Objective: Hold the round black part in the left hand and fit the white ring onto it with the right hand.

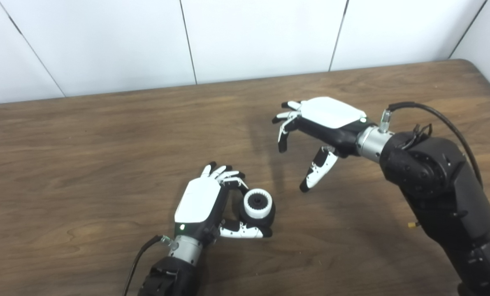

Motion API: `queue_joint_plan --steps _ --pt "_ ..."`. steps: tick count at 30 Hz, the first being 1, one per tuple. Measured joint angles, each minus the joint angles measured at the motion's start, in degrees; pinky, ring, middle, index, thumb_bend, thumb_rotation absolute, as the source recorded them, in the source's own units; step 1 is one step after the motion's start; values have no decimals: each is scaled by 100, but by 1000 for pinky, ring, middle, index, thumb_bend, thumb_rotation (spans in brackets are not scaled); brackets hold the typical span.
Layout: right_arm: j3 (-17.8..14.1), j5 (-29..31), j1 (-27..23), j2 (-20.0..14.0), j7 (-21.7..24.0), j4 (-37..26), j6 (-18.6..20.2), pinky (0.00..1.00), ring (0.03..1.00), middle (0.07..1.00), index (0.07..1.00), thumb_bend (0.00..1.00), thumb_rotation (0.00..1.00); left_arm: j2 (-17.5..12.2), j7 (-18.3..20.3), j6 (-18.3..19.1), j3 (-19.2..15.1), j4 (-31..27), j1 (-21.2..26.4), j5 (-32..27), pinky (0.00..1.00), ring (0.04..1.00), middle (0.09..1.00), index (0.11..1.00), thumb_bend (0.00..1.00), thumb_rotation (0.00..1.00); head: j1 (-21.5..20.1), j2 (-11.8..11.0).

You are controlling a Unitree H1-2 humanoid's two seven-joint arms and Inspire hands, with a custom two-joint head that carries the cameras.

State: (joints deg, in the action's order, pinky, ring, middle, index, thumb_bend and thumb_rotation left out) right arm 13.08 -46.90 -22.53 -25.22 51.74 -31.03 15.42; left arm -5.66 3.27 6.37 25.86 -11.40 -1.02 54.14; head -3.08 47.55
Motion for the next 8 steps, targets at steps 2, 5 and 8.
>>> queue_joint_plan --steps 2,5,8 --pt "1 -2 -2 0 7 0 23 1000 1000 901 594 970 208 -6 48 12 -15 -10 1 0 1000 900 819 575 715 187 -9 0" --pt "0 -3 2 -2 16 0 49 1000 1000 900 595 963 211 -27 141 63 -40 -53 -2 4 1000 905 841 676 924 305 -26 -9" --pt "1 -18 3 -2 17 0 88 1000 1000 900 602 960 221 -32 165 65 -59 -73 -7 2 1000 914 862 730 992 333 -26 -9"
